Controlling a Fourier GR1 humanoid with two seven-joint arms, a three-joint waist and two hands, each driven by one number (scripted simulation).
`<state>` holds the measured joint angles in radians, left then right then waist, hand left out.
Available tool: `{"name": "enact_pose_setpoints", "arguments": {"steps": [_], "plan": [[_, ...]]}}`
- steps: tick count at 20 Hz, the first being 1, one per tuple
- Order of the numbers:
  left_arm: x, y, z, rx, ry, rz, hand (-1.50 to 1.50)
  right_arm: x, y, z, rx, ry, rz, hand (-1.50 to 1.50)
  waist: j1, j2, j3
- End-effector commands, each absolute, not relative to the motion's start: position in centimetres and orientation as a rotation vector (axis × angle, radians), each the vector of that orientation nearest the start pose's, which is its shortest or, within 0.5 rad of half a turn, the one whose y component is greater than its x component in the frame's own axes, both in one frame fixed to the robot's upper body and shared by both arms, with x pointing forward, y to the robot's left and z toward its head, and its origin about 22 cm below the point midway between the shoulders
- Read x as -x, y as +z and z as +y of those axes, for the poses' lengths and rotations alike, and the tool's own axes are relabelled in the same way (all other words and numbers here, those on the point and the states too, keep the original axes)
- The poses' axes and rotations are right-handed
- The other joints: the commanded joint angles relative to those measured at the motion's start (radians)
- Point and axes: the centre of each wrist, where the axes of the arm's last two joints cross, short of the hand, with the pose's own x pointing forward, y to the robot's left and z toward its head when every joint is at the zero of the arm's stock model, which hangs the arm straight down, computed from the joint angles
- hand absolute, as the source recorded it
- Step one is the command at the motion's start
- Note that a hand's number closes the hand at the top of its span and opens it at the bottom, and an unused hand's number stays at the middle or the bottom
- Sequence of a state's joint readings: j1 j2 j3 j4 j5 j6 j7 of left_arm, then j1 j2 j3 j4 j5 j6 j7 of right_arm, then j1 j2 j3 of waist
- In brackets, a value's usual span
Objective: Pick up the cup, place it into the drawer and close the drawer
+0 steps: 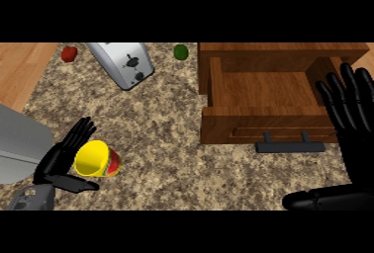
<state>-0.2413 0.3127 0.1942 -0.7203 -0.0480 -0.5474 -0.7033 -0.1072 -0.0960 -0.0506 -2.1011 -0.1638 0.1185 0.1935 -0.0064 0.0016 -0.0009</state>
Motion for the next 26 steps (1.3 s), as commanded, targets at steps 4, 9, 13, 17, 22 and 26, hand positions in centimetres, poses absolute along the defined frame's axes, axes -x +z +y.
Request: {"name": "enact_pose_setpoints", "arguments": {"steps": [4,9,13,17,22,26], "plan": [[-25.6,-11.7,34.2,0.363,-0.254,-1.66,-1.5,-22.0,14.2,-24.0,-0.177,0.125,-2.015,-1.5,-0.003,0.001,0.0],[-26.9,-10.6,35.9,0.414,-0.222,-1.673,-1.5,-22.3,13.7,-23.3,-0.165,0.116,-2.003,-1.5,-0.006,0.001,0.0],[-25.9,-11.8,35.0,0.453,-0.199,-1.662,-1.5,-23.4,14.6,-22.3,-0.158,0.128,-2.013,-1.5,-0.001,0.002,-0.001],[-24.9,-12.6,34.9,0.479,-0.18,-1.646,-1.5,-22.7,14.2,-23.0,-0.181,0.122,-2.034,-1.5,0.001,0.0,0.0],[-25.8,-13.8,31.9,0.511,-0.155,-1.633,-1.5,-23.2,14.6,-22.8,-0.169,0.147,-1.989,-1.5,-0.009,0.006,-0.002],[-27.1,-12.7,32.2,0.6,-0.123,-1.62,-1.5,-22.2,14.7,-24.0,-0.165,0.151,-1.993,-1.5,-0.012,0.003,-0.001]]}}
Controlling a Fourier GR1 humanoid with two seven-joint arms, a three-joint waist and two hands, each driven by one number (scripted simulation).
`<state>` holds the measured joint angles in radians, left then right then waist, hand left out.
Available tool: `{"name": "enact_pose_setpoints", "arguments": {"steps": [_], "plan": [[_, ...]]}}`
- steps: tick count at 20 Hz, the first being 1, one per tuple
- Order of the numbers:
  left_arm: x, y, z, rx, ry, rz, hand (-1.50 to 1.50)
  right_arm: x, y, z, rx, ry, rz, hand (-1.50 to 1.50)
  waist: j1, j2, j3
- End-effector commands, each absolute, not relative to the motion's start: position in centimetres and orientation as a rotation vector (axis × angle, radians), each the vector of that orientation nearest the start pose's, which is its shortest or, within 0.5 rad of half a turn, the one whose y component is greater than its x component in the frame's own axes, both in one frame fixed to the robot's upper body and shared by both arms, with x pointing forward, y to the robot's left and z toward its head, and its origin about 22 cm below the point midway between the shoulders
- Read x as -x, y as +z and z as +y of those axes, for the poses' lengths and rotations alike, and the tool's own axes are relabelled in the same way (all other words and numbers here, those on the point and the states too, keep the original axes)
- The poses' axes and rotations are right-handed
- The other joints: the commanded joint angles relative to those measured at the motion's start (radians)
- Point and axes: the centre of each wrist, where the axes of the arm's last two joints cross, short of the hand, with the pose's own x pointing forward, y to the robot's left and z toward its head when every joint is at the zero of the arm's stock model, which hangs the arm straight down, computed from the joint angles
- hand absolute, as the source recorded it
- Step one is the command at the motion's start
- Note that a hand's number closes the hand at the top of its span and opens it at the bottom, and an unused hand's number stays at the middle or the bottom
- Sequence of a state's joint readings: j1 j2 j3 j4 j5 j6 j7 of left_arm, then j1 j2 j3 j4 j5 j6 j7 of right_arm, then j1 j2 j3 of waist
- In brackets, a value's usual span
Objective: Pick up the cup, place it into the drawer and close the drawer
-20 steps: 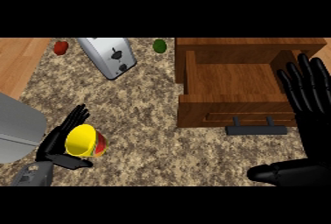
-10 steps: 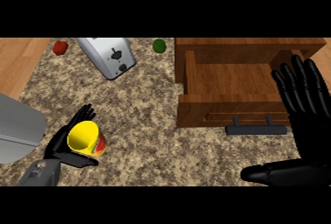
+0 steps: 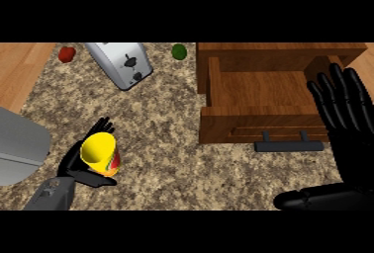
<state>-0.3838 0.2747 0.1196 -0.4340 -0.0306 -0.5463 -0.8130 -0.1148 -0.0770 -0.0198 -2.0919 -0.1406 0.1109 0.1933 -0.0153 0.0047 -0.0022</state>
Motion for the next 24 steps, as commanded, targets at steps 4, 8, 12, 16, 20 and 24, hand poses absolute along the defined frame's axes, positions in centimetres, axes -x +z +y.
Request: {"name": "enact_pose_setpoints", "arguments": {"steps": [4,8,12,16,20,24], "plan": [[-27.5,-12.4,32.0,0.689,-0.121,-1.59,-1.5,-22.6,15.2,-23.9,-0.195,0.129,-1.994,-1.5,-0.002,0.0,0.0],[-26.7,-13.0,32.1,0.753,-0.106,-1.583,1.5,-23.4,15.0,-23.8,-0.17,0.137,-2.003,-1.5,0.007,0.002,-0.001],[-27.5,-12.1,31.9,0.759,-0.1,-1.667,1.5,-22.2,16.0,-23.0,-0.173,0.154,-2.002,-1.5,0.003,-0.002,-0.001],[-28.0,-11.3,32.5,0.7,-0.103,-1.757,1.5,-23.0,14.3,-23.7,-0.162,0.126,-2.005,-1.5,0.008,0.0,0.0],[-27.3,-12.1,31.3,0.579,-0.027,-1.858,1.5,-21.8,15.5,-23.8,-0.165,0.143,-2.001,-1.5,0.005,-0.003,0.0],[-26.4,-13.3,29.5,0.207,0.213,-1.942,1.5,-22.5,14.9,-24.7,-0.16,0.145,-1.995,-1.5,0.017,-0.004,0.001]]}}
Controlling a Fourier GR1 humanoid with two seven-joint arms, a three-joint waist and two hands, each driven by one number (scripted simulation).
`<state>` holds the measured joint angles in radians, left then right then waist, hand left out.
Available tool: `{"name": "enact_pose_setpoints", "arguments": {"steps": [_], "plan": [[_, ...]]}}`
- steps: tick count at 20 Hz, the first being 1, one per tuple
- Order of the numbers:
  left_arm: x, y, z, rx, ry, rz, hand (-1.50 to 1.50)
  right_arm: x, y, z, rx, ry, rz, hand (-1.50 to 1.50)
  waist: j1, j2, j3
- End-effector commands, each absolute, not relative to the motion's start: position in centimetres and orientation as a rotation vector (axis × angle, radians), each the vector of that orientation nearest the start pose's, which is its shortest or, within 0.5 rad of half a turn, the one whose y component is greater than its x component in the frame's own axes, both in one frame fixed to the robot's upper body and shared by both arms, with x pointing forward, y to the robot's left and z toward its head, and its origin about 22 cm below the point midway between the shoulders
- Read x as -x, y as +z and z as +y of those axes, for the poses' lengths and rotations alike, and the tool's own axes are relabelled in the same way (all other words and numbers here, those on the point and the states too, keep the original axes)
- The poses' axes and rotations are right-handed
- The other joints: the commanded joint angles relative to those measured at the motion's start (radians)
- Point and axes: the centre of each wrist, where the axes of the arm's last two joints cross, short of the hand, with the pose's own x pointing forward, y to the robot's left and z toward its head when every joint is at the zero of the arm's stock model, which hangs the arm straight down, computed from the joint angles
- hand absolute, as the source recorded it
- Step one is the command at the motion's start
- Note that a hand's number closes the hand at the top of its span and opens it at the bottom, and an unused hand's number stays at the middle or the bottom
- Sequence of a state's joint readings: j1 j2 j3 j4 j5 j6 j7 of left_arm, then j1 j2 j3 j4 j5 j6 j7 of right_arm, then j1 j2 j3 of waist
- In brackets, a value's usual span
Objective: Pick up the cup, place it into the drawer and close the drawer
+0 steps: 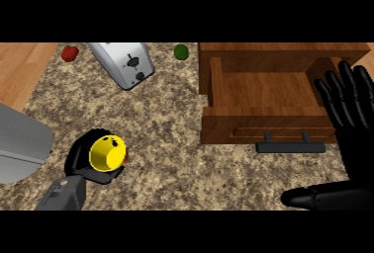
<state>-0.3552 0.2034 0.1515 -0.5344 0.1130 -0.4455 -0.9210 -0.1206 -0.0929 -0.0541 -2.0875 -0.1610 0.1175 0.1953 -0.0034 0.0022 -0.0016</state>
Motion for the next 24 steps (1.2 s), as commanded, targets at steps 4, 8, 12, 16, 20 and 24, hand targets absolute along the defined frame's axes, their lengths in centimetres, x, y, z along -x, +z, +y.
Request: {"name": "enact_pose_setpoints", "arguments": {"steps": [4,8,12,16,20,24], "plan": [[-25.8,-13.1,30.1,0.147,0.306,-2.021,1.5,-20.7,16.0,-23.1,-0.159,0.132,-2.0,-1.5,0.004,-0.006,0.001],[-27.8,-10.0,28.7,0.263,0.256,-2.066,1.5,-22.1,13.5,-24.1,-0.149,0.117,-1.991,-1.5,0.013,-0.007,0.003],[-29.9,-5.6,27.5,0.3,0.149,-2.057,1.5,-20.8,14.5,-25.3,-0.119,0.132,-1.992,-1.5,0.006,-0.007,0.002],[-29.8,-1.5,23.2,0.374,0.106,-2.074,1.5,-21.9,14.8,-24.6,-0.128,0.11,-1.967,-1.5,0.014,-0.008,0.003],[-31.8,3.4,19.4,0.429,0.123,-2.087,1.5,-22.6,13.7,-24.6,-0.158,0.117,-1.975,-1.5,0.007,-0.006,0.003],[-31.1,7.0,20.5,0.425,0.13,-2.094,1.5,-21.3,13.2,-24.8,-0.124,0.129,-1.995,-1.5,0.006,-0.005,0.002]]}}
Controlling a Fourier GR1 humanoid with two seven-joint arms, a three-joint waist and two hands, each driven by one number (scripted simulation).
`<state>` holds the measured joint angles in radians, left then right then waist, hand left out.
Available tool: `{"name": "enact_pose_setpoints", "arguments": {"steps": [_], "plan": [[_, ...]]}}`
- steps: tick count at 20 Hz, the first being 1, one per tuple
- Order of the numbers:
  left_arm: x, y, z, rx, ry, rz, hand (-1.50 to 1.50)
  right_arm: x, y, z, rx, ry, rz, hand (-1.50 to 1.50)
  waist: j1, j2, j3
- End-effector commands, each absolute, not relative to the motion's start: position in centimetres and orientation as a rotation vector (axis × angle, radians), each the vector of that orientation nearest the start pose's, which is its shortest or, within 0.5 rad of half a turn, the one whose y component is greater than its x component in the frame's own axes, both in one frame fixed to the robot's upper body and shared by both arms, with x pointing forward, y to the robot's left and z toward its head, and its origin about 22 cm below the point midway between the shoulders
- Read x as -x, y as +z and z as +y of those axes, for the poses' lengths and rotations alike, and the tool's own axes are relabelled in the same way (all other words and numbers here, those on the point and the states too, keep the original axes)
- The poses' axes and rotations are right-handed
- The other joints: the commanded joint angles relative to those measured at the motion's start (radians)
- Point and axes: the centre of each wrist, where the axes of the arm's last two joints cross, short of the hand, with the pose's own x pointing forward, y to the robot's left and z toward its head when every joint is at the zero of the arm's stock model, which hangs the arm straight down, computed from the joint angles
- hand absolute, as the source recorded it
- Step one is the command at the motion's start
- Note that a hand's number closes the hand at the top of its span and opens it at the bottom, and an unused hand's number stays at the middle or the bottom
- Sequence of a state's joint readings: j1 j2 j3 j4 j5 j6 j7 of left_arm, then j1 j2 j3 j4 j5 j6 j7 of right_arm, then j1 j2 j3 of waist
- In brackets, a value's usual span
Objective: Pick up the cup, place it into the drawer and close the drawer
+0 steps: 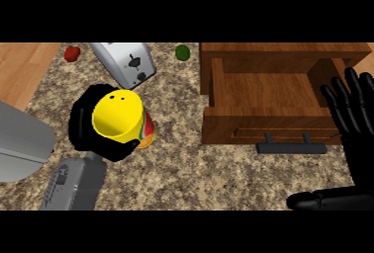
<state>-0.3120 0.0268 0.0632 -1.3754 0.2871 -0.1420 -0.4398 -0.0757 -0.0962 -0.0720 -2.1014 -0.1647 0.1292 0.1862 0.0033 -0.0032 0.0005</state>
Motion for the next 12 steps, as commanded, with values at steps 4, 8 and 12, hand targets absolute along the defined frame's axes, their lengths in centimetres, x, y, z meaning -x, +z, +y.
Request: {"name": "enact_pose_setpoints", "arguments": {"steps": [4,8,12], "plan": [[-33.5,10.2,17.2,0.387,0.083,-2.108,1.5,-21.7,13.7,-26.3,-0.145,0.133,-1.986,-1.5,-0.008,0.002,0.0],[-34.2,13.6,15.0,0.38,0.045,-2.12,1.5,-22.2,13.8,-24.9,-0.129,0.132,-1.986,-1.5,-0.006,0.002,0.0],[-37.3,14.1,13.4,0.347,0.012,-2.112,1.5,-22.5,13.4,-25.5,-0.135,0.135,-1.994,-1.5,-0.012,0.004,0.0]]}}
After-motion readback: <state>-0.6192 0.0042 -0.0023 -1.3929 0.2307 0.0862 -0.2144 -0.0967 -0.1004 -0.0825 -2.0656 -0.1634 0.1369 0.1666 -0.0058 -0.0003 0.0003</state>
